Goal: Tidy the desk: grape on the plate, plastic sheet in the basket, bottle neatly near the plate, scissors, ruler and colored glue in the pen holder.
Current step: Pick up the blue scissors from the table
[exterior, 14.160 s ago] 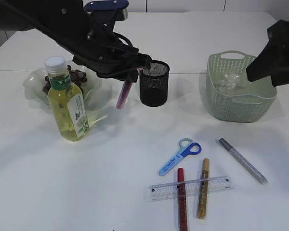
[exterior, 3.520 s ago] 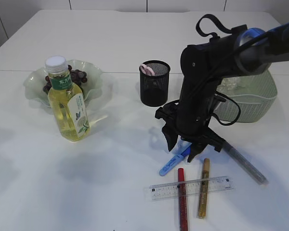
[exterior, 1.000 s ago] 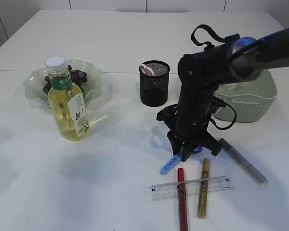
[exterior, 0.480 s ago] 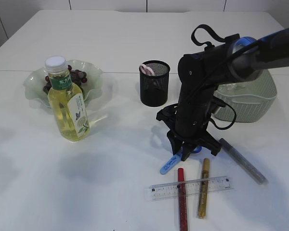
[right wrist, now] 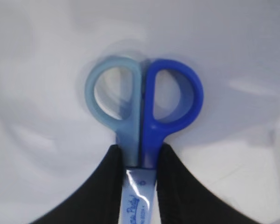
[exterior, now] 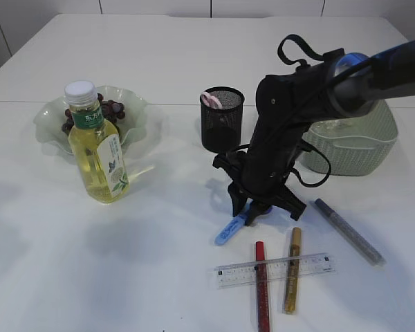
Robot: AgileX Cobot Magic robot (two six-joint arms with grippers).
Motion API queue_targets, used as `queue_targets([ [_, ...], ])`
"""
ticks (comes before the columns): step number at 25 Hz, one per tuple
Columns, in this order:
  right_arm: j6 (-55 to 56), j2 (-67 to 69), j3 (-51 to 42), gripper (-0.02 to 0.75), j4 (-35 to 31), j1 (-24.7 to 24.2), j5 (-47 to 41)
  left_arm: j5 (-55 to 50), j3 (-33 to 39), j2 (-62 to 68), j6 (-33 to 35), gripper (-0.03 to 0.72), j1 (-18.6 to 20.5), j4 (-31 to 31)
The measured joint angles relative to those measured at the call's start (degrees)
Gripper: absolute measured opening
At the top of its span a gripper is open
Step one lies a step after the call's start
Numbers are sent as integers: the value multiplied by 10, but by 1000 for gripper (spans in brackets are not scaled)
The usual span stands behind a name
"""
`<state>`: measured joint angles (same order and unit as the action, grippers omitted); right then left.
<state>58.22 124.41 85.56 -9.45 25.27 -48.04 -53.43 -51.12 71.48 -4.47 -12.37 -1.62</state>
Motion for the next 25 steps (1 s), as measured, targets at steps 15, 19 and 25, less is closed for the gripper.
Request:
queue_targets([
  [15,-54,-35,0,180,-29,-4,22,1,0,0,0,403,0,0],
  [19,-76,-50,0,180,-37,-15,33,1,0,0,0,403,0,0],
  [25,-184,-81,-1,180,-114,-69,60,2,0,0,0,402,0,0],
])
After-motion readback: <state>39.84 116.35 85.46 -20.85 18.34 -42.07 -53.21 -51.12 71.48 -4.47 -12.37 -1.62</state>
